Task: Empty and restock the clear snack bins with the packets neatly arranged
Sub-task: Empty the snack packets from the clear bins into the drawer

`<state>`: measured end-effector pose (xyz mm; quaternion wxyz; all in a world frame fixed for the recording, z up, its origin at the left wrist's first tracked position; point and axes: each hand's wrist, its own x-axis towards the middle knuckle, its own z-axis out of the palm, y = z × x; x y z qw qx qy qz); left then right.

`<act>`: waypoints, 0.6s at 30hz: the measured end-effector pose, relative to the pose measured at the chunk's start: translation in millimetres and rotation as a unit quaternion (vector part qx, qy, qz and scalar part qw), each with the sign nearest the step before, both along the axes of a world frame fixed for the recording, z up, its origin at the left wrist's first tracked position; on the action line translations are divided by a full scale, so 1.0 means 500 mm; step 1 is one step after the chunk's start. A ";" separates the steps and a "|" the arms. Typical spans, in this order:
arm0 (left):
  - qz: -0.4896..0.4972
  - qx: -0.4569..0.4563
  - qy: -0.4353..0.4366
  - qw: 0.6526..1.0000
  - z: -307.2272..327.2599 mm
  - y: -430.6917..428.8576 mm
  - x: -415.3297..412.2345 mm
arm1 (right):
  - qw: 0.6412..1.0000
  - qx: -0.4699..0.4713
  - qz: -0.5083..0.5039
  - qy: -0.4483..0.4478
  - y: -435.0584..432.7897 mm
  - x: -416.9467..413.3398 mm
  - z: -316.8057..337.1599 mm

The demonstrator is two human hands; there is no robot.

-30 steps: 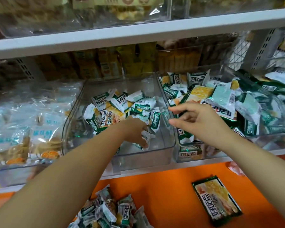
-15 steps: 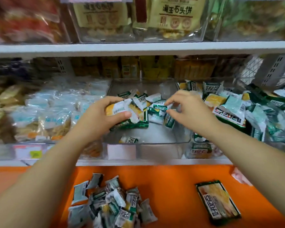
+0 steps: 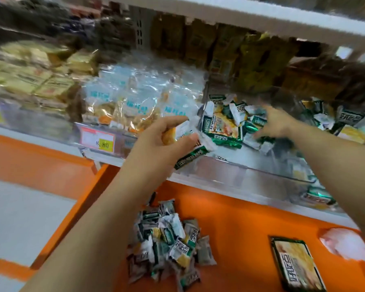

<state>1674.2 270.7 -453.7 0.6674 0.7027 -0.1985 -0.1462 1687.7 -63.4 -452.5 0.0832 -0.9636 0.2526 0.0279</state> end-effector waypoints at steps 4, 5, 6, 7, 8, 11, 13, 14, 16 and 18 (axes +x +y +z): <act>-0.013 -0.007 -0.020 1.000 0.006 -0.027 0.012 | 0.999 -0.026 0.007 0.029 -0.016 0.023 -0.019; -0.015 -0.007 -0.022 1.000 0.005 -0.031 0.012 | 0.999 -0.032 0.010 0.029 -0.020 0.026 -0.023; -0.017 -0.004 -0.025 1.000 0.004 -0.032 0.013 | 0.999 -0.037 0.013 0.026 -0.024 0.028 -0.026; -0.020 0.000 -0.029 0.999 0.004 -0.034 0.012 | 0.999 -0.041 0.017 0.025 -0.028 0.031 -0.028; -0.021 0.000 -0.032 0.999 0.005 -0.034 0.010 | 0.999 -0.044 0.020 0.023 -0.031 0.033 -0.029; -0.024 -0.019 -0.029 0.999 0.009 -0.038 0.008 | 0.998 -0.057 0.024 0.020 -0.032 0.039 -0.029; -0.033 -0.027 -0.027 0.999 0.010 -0.043 0.006 | 0.997 -0.073 0.024 0.021 -0.030 0.040 -0.032; -0.037 -0.029 -0.027 0.999 0.011 -0.044 0.007 | 0.996 -0.083 0.025 0.018 -0.029 0.039 -0.034; -0.038 -0.028 -0.027 0.999 0.013 -0.045 0.009 | 0.995 -0.099 0.028 0.011 -0.028 0.036 -0.039; -0.029 -0.028 -0.032 0.999 0.013 -0.044 0.013 | 0.994 -0.108 0.033 0.010 -0.029 0.033 -0.039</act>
